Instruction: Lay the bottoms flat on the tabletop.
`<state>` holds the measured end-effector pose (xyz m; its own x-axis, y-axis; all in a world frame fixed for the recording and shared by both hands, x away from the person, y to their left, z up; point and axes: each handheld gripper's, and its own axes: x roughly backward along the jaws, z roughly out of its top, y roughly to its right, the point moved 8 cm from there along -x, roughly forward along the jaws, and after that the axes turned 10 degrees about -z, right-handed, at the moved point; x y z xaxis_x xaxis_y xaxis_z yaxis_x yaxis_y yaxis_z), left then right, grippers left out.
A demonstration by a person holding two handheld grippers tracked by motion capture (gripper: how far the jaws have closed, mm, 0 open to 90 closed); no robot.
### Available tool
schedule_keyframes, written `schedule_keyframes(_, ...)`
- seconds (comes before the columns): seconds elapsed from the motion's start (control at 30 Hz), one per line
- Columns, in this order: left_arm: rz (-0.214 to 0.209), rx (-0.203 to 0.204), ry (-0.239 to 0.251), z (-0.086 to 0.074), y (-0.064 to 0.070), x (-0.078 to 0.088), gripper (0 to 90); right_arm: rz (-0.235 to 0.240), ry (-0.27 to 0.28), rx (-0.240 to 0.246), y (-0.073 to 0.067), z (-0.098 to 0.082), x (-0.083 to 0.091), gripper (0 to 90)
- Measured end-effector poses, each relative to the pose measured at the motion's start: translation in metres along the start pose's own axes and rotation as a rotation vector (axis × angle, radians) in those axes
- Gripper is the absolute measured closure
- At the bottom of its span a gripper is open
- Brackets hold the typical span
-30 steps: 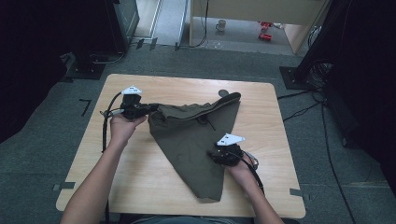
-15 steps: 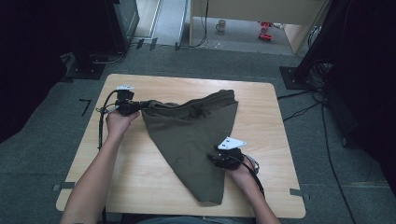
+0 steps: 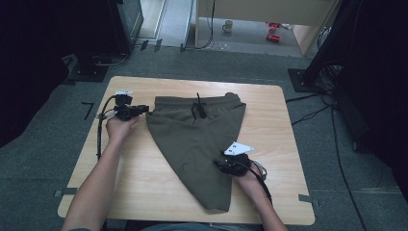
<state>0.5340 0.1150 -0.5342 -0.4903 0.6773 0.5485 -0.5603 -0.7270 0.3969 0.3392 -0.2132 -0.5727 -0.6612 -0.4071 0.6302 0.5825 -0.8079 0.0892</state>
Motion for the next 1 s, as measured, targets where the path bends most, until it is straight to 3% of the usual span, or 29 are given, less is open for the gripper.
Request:
schedule_keyframes(0.13, -0.004, -0.019, 0.009, 0.000, 0.005, 0.008, 70.6, -0.002, -0.009, -0.019, -0.001, 0.003, 0.002, 51.6)
schedule_keyframes(0.27, -0.018, -0.027, 0.017, 0.000, 0.011, 0.012, 67.0, 0.014, 0.058, -0.060, -0.005, 0.016, 0.011, 50.8)
schedule_keyframes(0.53, -0.052, -0.095, -0.002, -0.002, 0.041, 0.019, 60.6, 0.048, 0.001, -0.012, -0.032, 0.009, 0.007, 47.5)
schedule_keyframes(0.7, -0.077, -0.143, -0.037, -0.017, 0.064, 0.022, 59.8, 0.034, -0.013, -0.026, -0.031, 0.008, -0.002, 45.7)
schedule_keyframes(0.87, -0.092, -0.210, -0.071, -0.033, 0.079, 0.021, 56.7, 0.000, -0.023, 0.002, -0.028, 0.009, -0.006, 47.9)
schedule_keyframes(1.0, -0.129, -0.180, -0.056, -0.038, 0.086, 0.025, 55.9, -0.007, -0.004, -0.004, -0.026, 0.011, -0.010, 48.7)
